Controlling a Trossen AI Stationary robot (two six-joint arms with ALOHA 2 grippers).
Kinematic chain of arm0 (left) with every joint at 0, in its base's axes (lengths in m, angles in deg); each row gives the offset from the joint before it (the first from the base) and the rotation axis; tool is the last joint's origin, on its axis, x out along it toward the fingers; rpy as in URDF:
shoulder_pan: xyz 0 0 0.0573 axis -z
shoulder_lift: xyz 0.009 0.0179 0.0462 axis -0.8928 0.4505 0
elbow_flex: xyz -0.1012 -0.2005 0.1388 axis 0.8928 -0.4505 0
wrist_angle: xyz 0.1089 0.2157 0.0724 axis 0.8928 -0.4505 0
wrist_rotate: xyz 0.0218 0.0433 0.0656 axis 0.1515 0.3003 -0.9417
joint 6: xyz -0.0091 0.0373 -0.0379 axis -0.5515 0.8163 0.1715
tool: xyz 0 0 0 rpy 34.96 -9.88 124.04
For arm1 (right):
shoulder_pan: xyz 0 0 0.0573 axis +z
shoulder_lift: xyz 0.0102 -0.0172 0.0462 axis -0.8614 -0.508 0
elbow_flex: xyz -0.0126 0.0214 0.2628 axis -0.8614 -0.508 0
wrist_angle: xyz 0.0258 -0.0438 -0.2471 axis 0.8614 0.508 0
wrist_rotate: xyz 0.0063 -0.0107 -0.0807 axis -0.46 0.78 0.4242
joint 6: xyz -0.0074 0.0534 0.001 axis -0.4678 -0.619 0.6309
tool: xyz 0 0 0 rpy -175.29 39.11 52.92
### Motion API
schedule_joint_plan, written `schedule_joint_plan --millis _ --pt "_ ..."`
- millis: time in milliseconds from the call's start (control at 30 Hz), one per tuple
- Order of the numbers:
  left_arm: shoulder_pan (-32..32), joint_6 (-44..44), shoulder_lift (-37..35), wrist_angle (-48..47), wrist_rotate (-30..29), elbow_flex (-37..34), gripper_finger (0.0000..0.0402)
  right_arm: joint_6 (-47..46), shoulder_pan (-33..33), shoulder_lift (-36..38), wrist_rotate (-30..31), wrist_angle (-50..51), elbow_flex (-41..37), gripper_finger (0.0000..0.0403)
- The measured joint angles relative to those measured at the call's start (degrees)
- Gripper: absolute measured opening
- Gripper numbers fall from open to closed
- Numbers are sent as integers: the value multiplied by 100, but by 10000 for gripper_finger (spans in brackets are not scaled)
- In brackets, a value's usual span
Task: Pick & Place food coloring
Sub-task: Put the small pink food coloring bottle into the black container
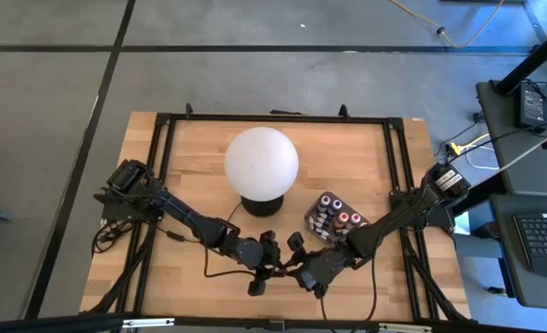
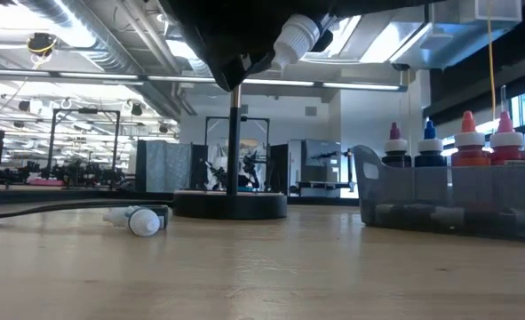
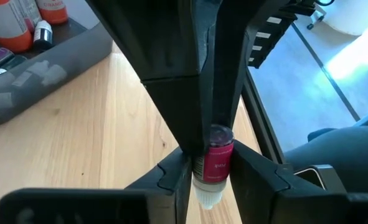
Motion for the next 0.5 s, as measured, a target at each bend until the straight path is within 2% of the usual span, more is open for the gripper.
schedule_joint_plan --millis 167,500 --pt "-1 160 -2 -21 -5 2 82 0 0 -2 -2 0 0 118" --pt "-55 442 -11 44 71 9 79 -4 5 -4 -5 -145 -11 121"
